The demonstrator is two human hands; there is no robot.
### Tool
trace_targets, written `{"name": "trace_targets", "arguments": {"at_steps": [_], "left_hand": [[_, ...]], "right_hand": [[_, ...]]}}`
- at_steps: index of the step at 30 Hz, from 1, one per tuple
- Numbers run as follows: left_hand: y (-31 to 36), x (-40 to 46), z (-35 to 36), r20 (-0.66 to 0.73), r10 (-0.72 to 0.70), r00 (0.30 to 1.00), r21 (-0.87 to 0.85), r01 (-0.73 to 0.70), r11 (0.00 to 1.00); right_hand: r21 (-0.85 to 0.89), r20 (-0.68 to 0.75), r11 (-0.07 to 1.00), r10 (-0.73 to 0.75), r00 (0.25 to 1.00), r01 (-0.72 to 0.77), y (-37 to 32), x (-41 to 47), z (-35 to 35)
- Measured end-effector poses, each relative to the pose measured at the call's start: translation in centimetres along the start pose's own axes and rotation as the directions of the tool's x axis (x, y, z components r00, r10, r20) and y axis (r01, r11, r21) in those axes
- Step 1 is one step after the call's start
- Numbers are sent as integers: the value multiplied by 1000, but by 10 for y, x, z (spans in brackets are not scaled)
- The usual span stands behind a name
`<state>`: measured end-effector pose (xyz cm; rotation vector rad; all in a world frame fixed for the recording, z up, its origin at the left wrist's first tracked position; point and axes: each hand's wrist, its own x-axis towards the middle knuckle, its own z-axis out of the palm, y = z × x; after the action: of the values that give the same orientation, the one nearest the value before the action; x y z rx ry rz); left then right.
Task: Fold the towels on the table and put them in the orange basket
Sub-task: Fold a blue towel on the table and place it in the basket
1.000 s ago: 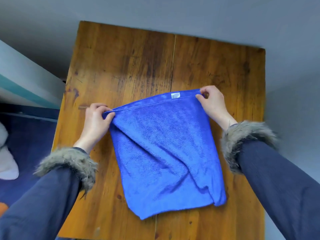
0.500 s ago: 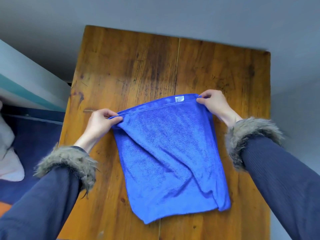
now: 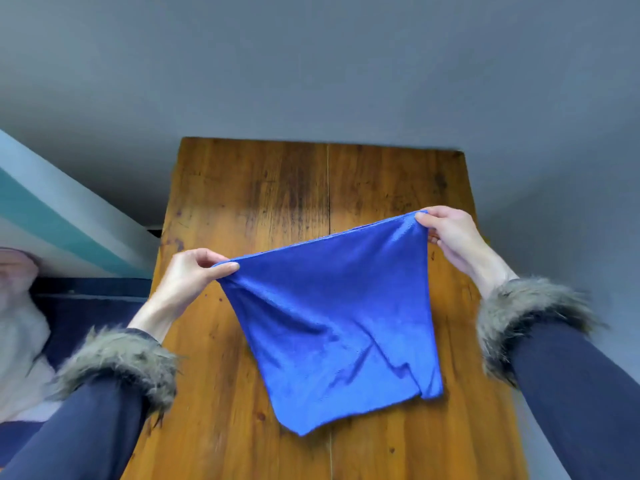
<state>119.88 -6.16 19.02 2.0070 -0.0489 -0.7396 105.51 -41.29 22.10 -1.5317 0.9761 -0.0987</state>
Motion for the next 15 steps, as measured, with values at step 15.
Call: {"name": "trace_targets", "arguments": {"at_steps": [15], "left_hand": [[135,-70,-61,-69,413,908,142,-400,905]], "right_hand": [[155,-209,923,-318,925,352,-118,-96,-47]]}}
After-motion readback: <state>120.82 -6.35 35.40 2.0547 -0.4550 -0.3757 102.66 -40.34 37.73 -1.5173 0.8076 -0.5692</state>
